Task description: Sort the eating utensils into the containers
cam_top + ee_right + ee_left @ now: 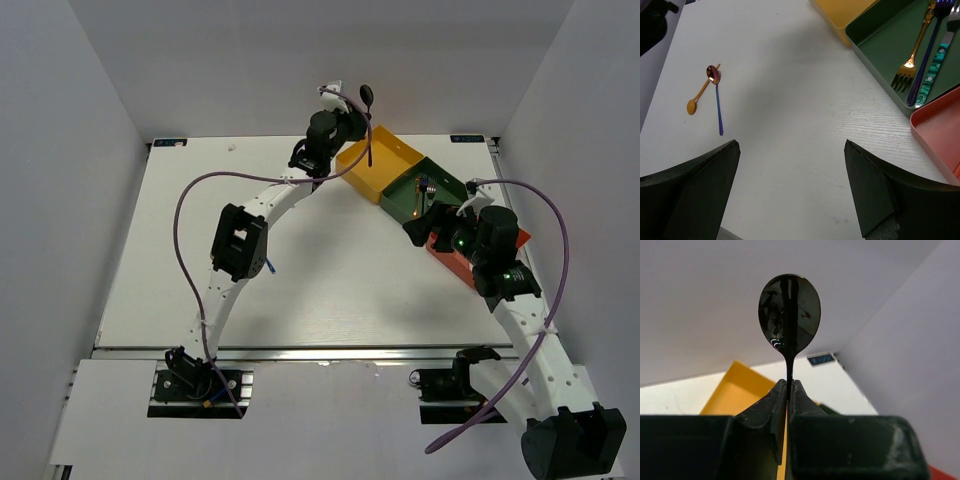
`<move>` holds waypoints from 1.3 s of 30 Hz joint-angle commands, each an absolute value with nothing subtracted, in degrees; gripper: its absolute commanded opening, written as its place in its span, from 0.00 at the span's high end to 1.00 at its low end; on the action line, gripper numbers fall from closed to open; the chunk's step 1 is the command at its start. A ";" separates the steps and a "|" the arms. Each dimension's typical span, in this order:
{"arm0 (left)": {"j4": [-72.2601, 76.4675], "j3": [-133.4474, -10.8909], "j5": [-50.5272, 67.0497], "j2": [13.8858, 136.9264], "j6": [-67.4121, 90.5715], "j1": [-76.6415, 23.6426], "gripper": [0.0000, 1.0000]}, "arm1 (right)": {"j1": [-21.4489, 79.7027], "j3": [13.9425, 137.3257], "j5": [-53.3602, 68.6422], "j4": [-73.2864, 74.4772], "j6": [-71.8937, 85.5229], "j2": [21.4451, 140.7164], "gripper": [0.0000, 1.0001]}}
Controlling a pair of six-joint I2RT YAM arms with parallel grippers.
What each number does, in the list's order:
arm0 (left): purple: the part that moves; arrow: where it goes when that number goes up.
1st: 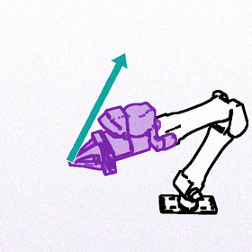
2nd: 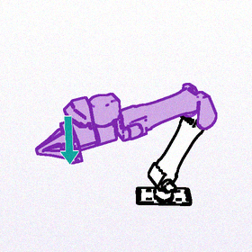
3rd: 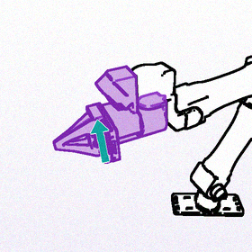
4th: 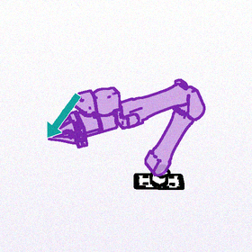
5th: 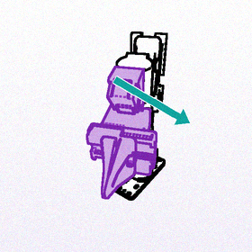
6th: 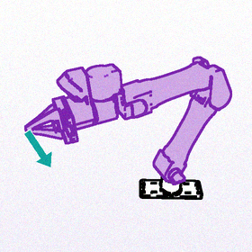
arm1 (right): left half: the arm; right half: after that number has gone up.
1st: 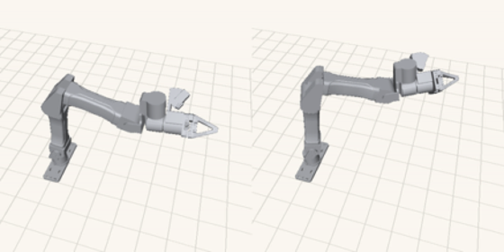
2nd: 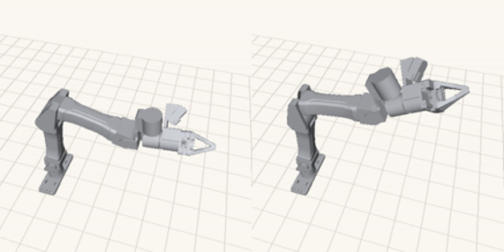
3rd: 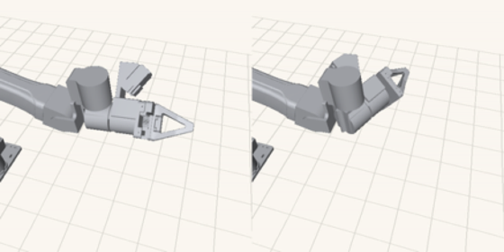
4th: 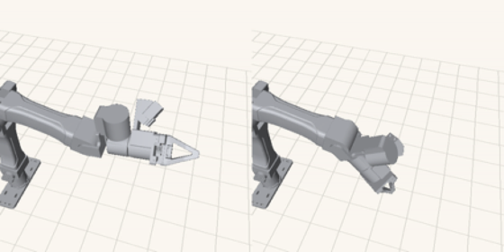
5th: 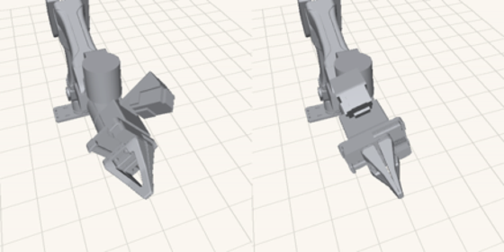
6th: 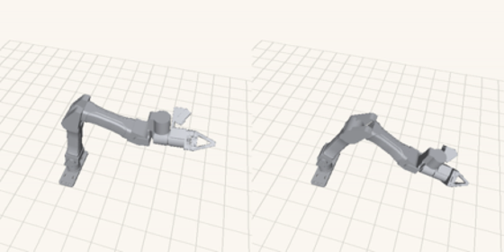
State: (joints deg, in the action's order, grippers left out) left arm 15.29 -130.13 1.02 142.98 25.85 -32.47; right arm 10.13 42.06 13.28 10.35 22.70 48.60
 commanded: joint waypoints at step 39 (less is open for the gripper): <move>23.82 -134.40 -4.12 150.14 18.46 -36.56 0.02 | 10.02 39.03 15.99 10.99 21.62 42.36 0.11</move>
State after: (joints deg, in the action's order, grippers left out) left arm 25.19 -135.72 -2.63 158.63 19.64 -36.14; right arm 10.13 39.59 16.23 12.25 22.28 43.07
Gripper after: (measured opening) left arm 0.970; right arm 0.895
